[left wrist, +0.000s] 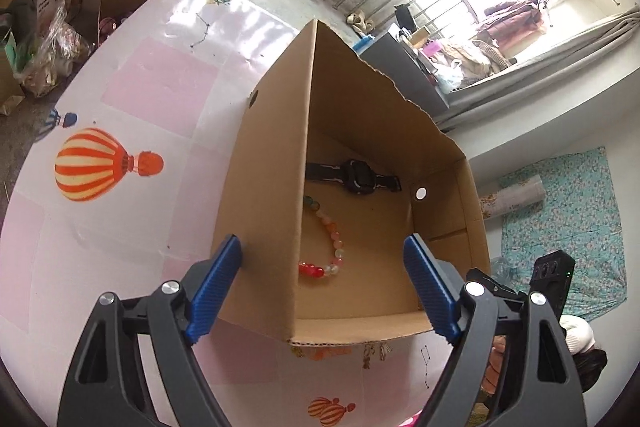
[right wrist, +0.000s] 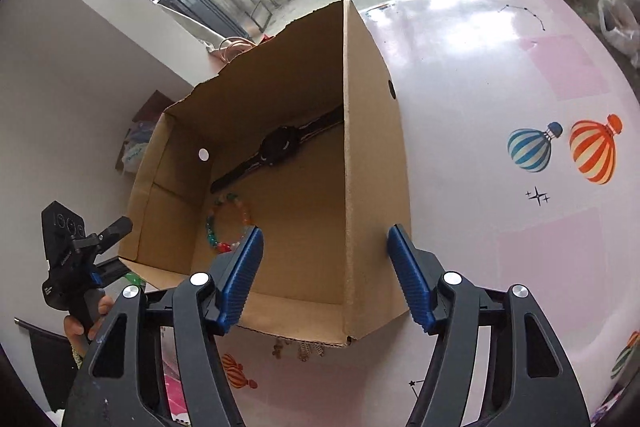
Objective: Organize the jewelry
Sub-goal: 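Withdraw both tools from the box back toward the jewelry on the table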
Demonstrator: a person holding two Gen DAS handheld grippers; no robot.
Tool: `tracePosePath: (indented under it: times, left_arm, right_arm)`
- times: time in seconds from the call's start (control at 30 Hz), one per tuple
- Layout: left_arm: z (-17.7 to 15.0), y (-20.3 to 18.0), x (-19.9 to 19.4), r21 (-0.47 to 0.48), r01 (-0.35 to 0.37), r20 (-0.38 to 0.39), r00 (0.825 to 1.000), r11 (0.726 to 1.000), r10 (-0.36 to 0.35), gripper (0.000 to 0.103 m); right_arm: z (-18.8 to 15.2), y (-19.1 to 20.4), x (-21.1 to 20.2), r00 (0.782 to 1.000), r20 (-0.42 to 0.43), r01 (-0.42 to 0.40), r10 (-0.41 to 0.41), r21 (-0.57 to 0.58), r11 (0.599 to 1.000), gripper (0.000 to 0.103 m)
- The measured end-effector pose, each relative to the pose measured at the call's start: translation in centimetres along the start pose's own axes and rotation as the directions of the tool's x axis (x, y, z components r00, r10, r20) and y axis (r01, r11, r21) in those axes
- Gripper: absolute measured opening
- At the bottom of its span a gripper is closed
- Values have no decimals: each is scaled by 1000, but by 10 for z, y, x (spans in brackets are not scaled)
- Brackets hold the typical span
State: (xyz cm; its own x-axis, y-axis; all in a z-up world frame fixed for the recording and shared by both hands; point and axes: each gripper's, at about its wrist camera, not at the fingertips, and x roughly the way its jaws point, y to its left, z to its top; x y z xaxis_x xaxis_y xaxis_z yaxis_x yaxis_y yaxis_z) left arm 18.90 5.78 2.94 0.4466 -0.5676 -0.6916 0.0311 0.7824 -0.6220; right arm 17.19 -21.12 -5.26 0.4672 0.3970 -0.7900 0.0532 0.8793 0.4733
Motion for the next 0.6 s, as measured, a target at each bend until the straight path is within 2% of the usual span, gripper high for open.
tracePosePath:
  times: [0.13, 0.33, 0.6]
  left_arm:
    - [-1, -8, 6, 54, -46, 14, 999, 997, 46, 80]
    - [-16, -24, 9, 167, -161, 31, 987, 973, 158, 80]
    - [-42, -33, 3, 239, -203, 71, 979, 949, 192, 80]
  right_arm:
    - [1, 2, 2, 999, 18, 32, -31, -19, 999, 63]
    - [-15, 11, 1, 994, 17, 105, -104, -76, 992, 63]
    - [-40, 7, -12, 994, 30, 108, -105, -86, 990, 63]
